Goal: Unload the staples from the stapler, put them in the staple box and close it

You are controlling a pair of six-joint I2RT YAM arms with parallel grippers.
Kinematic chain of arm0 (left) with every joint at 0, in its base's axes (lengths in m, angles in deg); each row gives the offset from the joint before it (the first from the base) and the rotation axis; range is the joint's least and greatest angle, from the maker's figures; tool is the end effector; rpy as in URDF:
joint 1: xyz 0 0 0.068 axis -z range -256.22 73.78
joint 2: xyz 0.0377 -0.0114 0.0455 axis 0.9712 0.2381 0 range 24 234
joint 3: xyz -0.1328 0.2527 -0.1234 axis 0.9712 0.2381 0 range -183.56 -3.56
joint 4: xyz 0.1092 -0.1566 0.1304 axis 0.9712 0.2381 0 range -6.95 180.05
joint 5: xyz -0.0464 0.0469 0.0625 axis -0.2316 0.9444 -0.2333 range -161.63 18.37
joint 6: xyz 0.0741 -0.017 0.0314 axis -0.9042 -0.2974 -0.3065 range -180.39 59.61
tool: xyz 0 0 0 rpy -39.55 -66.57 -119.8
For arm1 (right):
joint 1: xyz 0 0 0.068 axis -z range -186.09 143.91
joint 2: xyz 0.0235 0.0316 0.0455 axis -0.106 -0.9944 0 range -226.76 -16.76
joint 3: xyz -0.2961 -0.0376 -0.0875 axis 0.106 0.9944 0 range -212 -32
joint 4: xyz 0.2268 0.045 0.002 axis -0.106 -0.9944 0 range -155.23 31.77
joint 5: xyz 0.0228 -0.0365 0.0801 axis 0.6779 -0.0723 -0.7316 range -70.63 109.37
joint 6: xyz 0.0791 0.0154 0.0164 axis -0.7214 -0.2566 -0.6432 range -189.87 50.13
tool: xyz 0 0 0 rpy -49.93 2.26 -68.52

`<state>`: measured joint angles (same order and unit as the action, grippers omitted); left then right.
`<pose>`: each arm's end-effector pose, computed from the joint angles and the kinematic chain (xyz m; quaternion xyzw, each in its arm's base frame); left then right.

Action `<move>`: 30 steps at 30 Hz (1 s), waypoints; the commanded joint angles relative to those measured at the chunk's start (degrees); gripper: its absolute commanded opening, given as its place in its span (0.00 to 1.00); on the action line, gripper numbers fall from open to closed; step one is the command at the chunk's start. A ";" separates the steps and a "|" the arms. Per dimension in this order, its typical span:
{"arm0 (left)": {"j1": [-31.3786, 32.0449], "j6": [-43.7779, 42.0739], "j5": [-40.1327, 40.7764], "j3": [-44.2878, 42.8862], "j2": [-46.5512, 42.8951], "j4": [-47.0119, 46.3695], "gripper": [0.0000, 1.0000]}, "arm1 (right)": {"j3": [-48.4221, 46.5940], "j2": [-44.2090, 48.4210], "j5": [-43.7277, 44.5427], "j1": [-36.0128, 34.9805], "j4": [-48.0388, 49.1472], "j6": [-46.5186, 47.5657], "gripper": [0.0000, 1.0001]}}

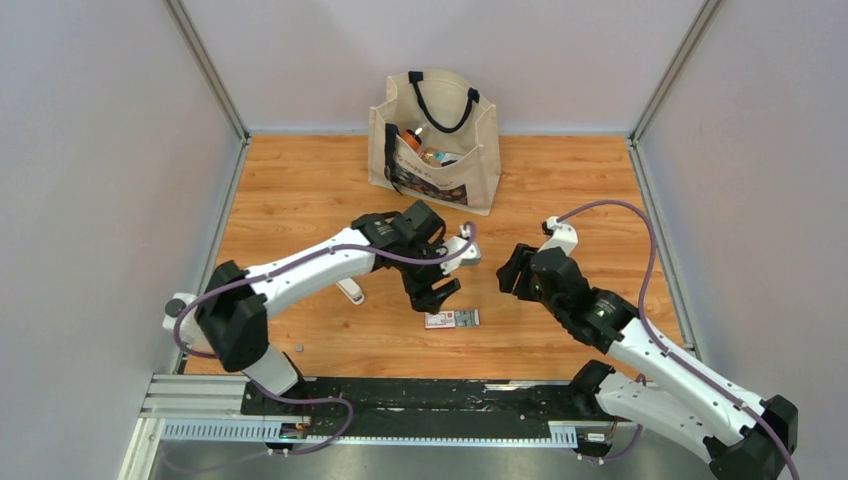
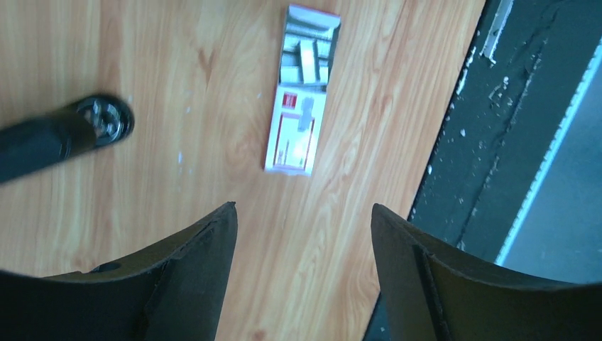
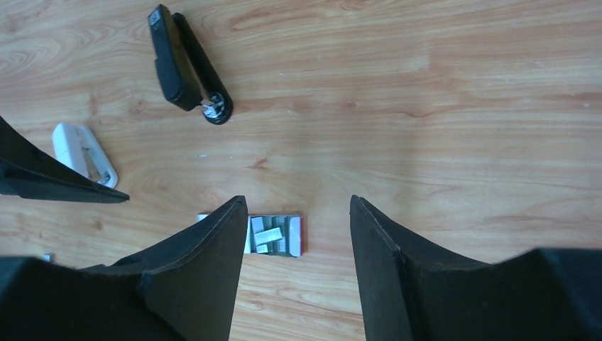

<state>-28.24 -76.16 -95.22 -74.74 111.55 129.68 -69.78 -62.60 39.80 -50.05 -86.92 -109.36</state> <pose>0.1735 -0.2354 0.2898 0.5433 0.7830 -0.2544 0.1643 0.1184 0.0795 0.2762 0.0450 0.8822 0.1752 0.4347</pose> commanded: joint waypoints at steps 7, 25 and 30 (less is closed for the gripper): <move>11.34 -4.27 14.43 -8.80 13.43 -4.18 0.70 | -1.42 9.36 2.16 6.52 -6.90 -0.51 0.58; 13.71 2.76 11.65 -16.62 23.81 -3.39 0.65 | -2.65 17.89 4.27 11.97 -12.18 -1.30 0.56; 13.80 2.94 10.68 -16.10 23.90 -3.30 0.64 | -3.26 18.69 4.01 12.67 -12.97 -1.30 0.56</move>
<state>-15.06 -74.69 -82.19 -89.43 135.46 125.64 -70.13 -44.62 42.88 -37.99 -99.18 -110.21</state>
